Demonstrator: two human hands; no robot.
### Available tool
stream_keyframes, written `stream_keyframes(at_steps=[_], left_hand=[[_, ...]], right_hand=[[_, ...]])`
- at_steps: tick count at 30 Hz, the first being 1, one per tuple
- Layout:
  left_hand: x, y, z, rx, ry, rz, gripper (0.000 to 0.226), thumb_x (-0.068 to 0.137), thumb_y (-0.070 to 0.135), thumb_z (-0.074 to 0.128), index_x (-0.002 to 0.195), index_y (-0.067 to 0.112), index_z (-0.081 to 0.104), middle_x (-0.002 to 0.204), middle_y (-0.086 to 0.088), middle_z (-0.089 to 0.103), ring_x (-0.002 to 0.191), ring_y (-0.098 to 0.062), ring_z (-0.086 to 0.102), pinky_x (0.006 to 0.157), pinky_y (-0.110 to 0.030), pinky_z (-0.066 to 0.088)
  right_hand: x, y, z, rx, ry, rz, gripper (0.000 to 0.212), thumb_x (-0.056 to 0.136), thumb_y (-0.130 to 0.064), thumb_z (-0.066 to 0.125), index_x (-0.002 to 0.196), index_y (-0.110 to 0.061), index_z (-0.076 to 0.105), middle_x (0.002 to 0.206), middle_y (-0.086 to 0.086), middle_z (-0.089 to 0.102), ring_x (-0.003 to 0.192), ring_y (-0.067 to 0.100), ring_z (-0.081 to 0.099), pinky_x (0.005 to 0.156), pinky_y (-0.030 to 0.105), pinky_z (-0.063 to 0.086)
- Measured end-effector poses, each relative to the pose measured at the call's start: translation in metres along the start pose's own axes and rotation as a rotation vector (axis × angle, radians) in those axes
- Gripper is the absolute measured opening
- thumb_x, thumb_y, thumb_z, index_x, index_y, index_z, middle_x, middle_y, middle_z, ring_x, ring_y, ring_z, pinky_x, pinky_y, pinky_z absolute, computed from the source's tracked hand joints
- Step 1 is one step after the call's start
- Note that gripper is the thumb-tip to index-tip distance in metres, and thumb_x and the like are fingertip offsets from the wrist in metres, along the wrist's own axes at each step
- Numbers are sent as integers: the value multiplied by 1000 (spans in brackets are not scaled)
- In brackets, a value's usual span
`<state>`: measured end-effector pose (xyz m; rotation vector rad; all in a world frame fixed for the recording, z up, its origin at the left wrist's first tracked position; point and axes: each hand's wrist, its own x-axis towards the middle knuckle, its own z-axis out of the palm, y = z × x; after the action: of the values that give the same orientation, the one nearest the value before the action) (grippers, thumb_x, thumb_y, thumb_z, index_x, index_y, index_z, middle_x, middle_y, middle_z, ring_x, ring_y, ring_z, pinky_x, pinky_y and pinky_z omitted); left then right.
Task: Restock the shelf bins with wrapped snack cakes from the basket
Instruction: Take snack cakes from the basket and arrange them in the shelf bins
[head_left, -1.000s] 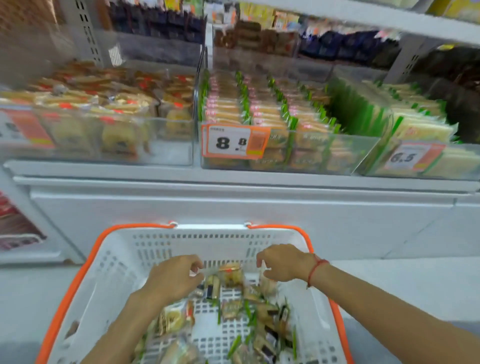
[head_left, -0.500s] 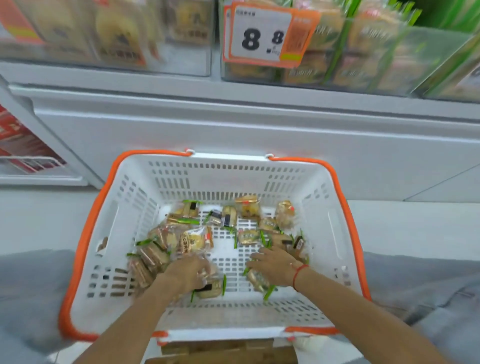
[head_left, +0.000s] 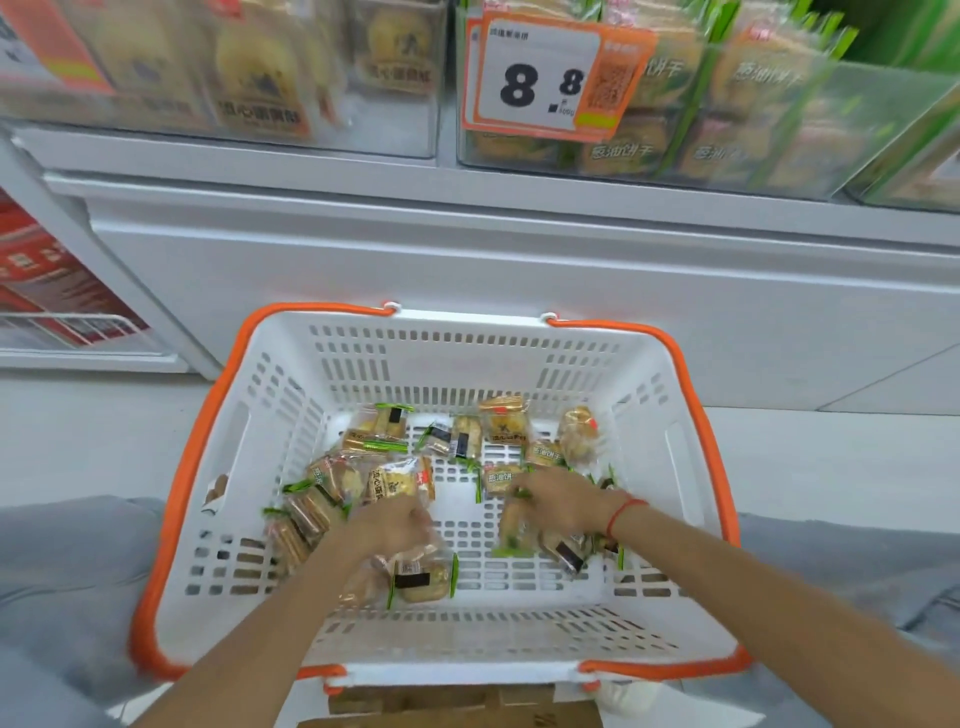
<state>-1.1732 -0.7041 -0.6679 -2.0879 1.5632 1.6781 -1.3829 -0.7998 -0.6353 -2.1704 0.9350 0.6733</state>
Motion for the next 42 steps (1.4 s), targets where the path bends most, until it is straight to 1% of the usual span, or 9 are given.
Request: stream_keyframes(at_steps=[2,4,6,12,20,22,28,37,42], left_hand=[[-12,30,-22,-290,27,12,18,100,19,47,112,12,58,107,0,53,87,-10,55,66,-13,49],[-21,57,-40,-499,74,16,28,102,30,42,119,14,58,117,3,58,95,-11,58,74,-18,49],[-28,82,-56,-604,111,70,31,102,39,38,111,20,62,116,4,63,101,-15,61,86,-27,49],[-72,141,-88,-686,263,419,22,96,38,49,104,27,66,102,10,70,93,-5,66,76,-16,50],[-100,208,-103,-669,281,631,23,90,28,62,112,26,65,105,7,72,97,-5,67,83,-18,51],[-97,222,-103,-712,342,636,19,90,25,62,109,24,65,104,3,72,92,-5,68,74,-15,51],[-101,249,-101,-921,564,675,15,86,24,69,101,24,66,93,6,73,85,-4,69,72,-17,55],[-131,257,-184,-327,1508,768,23,88,19,63,110,27,60,108,12,57,101,-6,49,82,-20,35],[-124,270,-243,-135,1598,644,45,90,22,60,132,19,46,133,0,46,119,-19,42,91,-30,36]], right_hand=[[-10,-14,-39,148,81,-20,29,97,-9,48,125,-14,55,112,6,62,84,17,59,64,17,47],[-20,-23,-77,204,142,-50,29,97,-12,51,126,-12,56,119,5,59,102,18,58,83,25,48],[-34,-28,-111,274,200,-61,26,95,-15,56,120,-10,58,116,7,63,98,14,60,80,21,48],[-100,-33,-181,576,370,-56,20,90,-13,65,110,-13,61,99,9,71,70,3,64,64,16,49],[-142,-28,-201,1116,627,-91,31,82,-26,72,107,-9,68,100,6,73,85,9,67,81,23,50],[-142,-30,-203,1102,712,-64,34,80,-27,75,106,-7,68,100,8,74,87,11,67,82,26,49],[-153,-35,-218,862,869,-151,14,86,-18,70,93,-30,67,89,-12,69,72,-11,61,64,5,45],[-197,-18,-265,652,1220,-182,20,86,-14,68,106,-17,66,90,4,69,82,11,62,71,12,49],[-208,4,-312,297,1434,-16,19,85,-21,70,104,-21,71,80,-1,70,75,14,64,66,17,47]])
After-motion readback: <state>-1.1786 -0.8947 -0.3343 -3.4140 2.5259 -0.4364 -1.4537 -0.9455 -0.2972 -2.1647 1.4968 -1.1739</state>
